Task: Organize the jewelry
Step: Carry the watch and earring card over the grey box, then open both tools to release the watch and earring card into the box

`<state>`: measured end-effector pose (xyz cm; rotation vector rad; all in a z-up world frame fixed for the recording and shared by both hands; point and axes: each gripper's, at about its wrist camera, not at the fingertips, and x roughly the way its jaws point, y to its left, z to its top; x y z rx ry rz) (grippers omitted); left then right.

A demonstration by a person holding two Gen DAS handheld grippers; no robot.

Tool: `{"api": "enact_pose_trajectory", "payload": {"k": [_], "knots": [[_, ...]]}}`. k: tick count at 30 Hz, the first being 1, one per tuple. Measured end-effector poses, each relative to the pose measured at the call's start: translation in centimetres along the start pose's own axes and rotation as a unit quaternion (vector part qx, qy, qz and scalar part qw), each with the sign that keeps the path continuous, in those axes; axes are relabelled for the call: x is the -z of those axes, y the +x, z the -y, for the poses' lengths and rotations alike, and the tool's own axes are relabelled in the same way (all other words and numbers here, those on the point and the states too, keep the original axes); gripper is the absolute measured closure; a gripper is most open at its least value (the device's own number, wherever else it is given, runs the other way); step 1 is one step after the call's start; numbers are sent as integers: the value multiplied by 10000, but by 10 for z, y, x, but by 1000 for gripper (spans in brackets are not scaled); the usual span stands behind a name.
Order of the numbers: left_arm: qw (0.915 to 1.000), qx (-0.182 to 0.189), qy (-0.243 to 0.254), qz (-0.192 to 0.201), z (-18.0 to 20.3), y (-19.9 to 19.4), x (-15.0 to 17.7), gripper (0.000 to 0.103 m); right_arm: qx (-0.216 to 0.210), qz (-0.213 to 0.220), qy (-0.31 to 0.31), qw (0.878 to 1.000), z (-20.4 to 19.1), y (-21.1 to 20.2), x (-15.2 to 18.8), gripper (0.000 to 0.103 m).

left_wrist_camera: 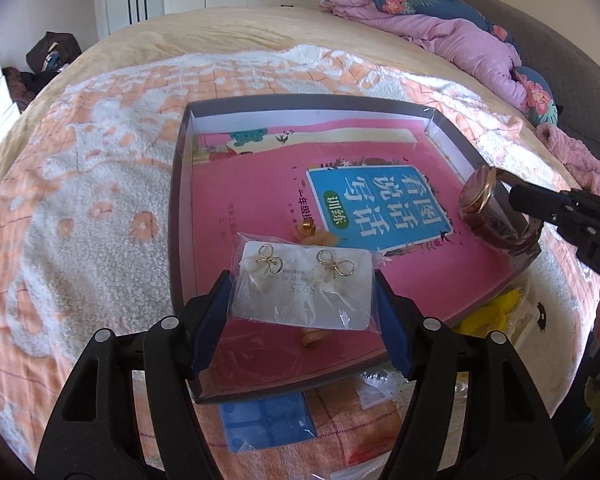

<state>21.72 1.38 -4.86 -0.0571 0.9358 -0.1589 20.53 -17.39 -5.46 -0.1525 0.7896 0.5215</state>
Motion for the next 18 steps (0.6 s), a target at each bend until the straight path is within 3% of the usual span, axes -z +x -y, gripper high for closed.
{"api": "enact_pose_trajectory", "payload": {"k": [18], "knots": [[10000,5,-2,-20,-1,3,1,36,-109,-477,17,9988,-4,34,7,92]]}}
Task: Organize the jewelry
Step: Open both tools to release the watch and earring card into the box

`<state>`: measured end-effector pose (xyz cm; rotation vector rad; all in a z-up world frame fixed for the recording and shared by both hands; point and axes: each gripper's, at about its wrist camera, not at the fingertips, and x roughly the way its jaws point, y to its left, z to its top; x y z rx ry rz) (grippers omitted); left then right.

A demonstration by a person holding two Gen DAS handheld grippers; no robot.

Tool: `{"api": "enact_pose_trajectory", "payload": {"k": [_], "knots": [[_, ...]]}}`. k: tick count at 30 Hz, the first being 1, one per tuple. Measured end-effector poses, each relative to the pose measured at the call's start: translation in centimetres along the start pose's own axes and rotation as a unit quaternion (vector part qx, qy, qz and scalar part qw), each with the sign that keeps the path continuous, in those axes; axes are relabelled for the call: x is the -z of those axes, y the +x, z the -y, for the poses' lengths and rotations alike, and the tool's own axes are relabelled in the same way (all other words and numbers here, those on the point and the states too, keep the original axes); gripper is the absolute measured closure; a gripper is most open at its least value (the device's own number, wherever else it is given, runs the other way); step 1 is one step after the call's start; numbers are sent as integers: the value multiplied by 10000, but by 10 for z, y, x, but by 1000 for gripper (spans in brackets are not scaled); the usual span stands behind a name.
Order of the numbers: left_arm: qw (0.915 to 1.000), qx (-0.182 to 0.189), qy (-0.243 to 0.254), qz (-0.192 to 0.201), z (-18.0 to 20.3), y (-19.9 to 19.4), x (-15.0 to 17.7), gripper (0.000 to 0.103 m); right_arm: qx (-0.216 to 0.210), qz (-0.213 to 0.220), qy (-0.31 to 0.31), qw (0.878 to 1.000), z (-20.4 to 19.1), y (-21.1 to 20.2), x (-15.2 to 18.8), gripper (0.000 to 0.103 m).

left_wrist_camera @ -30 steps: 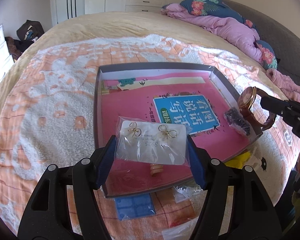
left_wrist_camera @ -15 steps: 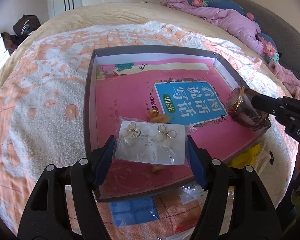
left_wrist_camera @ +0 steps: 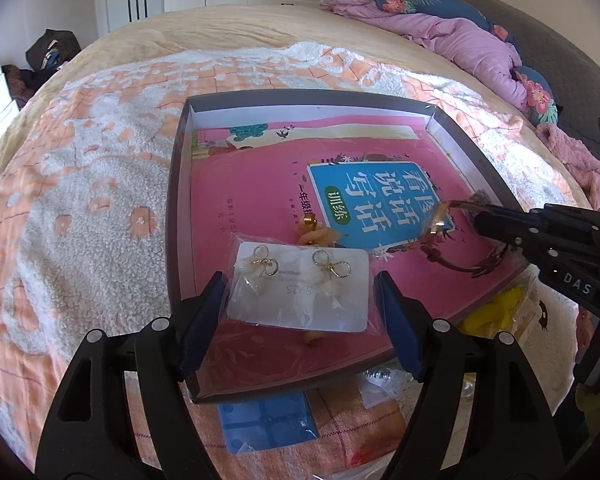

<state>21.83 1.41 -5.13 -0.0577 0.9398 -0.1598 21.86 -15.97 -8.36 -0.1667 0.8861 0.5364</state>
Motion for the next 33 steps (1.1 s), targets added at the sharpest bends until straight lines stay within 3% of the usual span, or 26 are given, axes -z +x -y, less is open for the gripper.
{"api": "enact_pose_trajectory", "payload": {"k": [6,8,10,15,19,22,26,30,33], "knots": [[10000,4,15,16,1,-2,1,33,-13,-5,86,10000,1,-2,0,90],[10000,0,8,36,1,-3,1,33,-6,39,118,9999,1,-6,-1,76],[10000,-12,5,54,1,-5,1,33,3,115,166,9998,2,-14,0,70],[10000,-29,-34,87,0,-10,1,33,9,233,280,9993,5,-31,4,63],[9999,-41,-49,137,0,-17,1,29,11,366,384,9986,5,-46,6,51],[9998,-40,-72,196,1,-24,0,29,7,461,419,9981,6,-59,7,50],[9994,-41,-114,317,3,-38,-2,20,71,654,527,9964,7,-76,9,29],[9987,-71,-156,486,4,-55,-3,10,71,810,594,9949,8,-94,11,25],[9978,-86,-239,615,4,-70,-4,9,58,898,627,9940,8,-104,11,23]]}}
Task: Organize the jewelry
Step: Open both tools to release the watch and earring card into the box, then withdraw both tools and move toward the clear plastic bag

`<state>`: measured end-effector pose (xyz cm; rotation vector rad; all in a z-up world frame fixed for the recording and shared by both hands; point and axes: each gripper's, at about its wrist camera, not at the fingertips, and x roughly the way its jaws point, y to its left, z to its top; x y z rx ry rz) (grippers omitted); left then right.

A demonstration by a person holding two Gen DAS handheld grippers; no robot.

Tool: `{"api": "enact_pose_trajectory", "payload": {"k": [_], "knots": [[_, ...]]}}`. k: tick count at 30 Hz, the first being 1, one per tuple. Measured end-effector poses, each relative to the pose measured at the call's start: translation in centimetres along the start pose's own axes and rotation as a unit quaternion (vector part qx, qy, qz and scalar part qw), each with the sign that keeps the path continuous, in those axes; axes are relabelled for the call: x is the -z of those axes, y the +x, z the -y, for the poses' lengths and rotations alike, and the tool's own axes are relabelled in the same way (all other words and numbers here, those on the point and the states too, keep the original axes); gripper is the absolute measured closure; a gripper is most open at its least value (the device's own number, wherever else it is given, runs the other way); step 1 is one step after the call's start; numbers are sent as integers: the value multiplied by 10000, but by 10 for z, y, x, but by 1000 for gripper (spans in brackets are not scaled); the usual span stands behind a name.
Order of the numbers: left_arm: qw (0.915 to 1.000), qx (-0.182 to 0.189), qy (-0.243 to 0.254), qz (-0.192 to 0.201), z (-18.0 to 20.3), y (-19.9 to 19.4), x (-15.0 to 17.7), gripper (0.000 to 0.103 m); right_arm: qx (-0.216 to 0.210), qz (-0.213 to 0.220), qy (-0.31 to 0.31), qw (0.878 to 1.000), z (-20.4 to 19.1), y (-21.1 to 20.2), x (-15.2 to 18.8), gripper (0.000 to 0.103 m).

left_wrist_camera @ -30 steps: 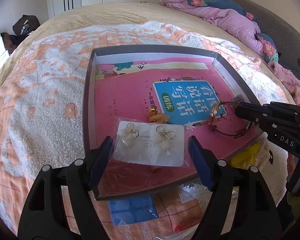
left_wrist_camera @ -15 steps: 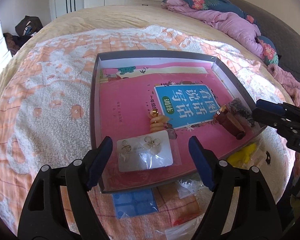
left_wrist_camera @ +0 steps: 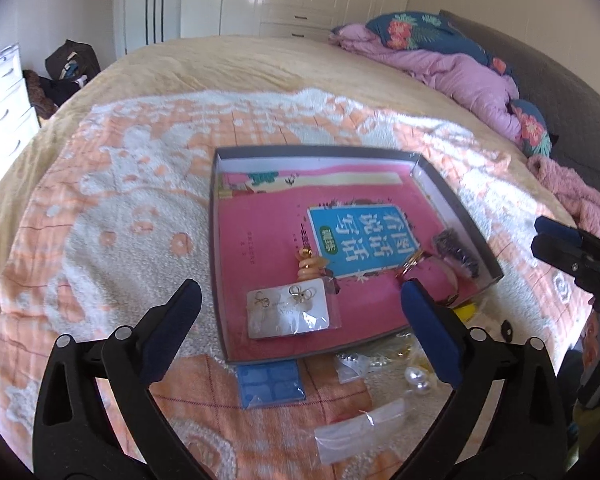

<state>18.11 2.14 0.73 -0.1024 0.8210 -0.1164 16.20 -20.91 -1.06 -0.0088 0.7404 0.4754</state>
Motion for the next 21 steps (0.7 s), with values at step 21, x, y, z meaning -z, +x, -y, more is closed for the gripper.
{"api": "enact_pose_trajectory", "payload": {"k": [21], "knots": [[9989,-56,-204,419,-4,-64,5,9,-84,375,34,9993,-11,-53,5,13]]}}
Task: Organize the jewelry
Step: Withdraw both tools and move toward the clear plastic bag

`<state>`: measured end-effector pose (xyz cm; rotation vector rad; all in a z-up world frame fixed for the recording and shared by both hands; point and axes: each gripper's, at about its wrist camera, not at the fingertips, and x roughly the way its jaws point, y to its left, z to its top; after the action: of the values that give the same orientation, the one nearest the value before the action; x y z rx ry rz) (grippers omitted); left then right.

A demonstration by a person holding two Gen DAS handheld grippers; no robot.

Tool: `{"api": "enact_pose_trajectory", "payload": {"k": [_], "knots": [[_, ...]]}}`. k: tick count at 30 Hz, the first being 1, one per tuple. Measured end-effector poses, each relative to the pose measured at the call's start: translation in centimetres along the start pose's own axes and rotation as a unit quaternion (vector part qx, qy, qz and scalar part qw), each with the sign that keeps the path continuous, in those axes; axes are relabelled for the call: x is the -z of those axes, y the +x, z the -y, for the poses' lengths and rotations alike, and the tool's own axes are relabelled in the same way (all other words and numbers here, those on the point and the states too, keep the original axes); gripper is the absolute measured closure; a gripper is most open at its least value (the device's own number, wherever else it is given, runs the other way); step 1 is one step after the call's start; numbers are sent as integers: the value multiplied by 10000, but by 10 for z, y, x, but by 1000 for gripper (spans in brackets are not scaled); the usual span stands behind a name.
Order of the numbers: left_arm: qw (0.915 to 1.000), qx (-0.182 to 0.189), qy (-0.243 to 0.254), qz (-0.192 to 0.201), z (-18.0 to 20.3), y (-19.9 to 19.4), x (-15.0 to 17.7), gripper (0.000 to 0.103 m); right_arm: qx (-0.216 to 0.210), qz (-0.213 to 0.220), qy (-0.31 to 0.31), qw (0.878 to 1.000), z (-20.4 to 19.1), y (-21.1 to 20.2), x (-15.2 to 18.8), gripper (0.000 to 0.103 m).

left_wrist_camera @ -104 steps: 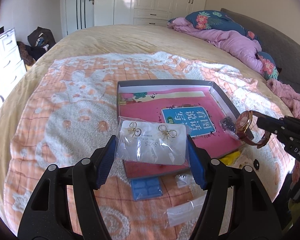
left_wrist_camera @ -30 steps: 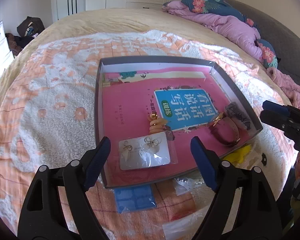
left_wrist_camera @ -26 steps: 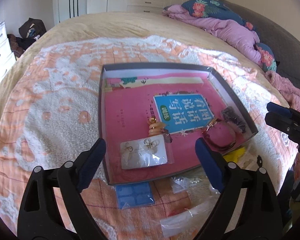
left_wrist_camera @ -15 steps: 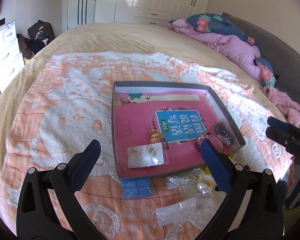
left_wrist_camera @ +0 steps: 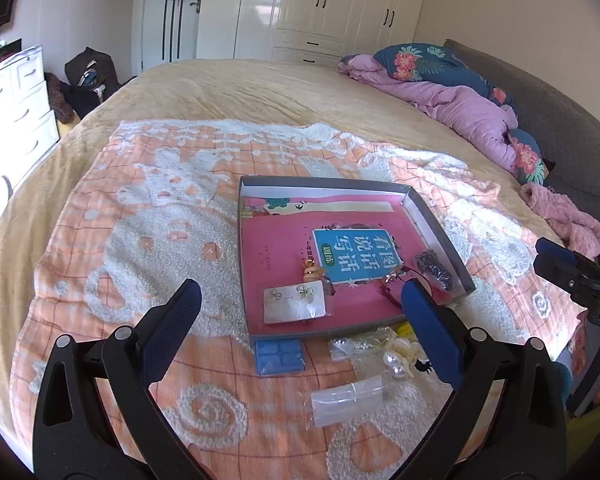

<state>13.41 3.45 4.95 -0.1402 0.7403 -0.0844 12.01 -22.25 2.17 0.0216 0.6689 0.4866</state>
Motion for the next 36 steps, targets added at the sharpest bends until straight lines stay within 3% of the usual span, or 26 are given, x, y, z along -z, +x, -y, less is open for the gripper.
{"api": "enact_pose_trajectory", "payload": {"k": [18,36], "knots": [[9999,-11,96,39,8,-30,22,9,-25,-94,-108,9999,-5,-20,21,13],[9995,65,229,-208,28,-27,47,9,-151,-210,-152,9996,-10,-23,38,13]]}}
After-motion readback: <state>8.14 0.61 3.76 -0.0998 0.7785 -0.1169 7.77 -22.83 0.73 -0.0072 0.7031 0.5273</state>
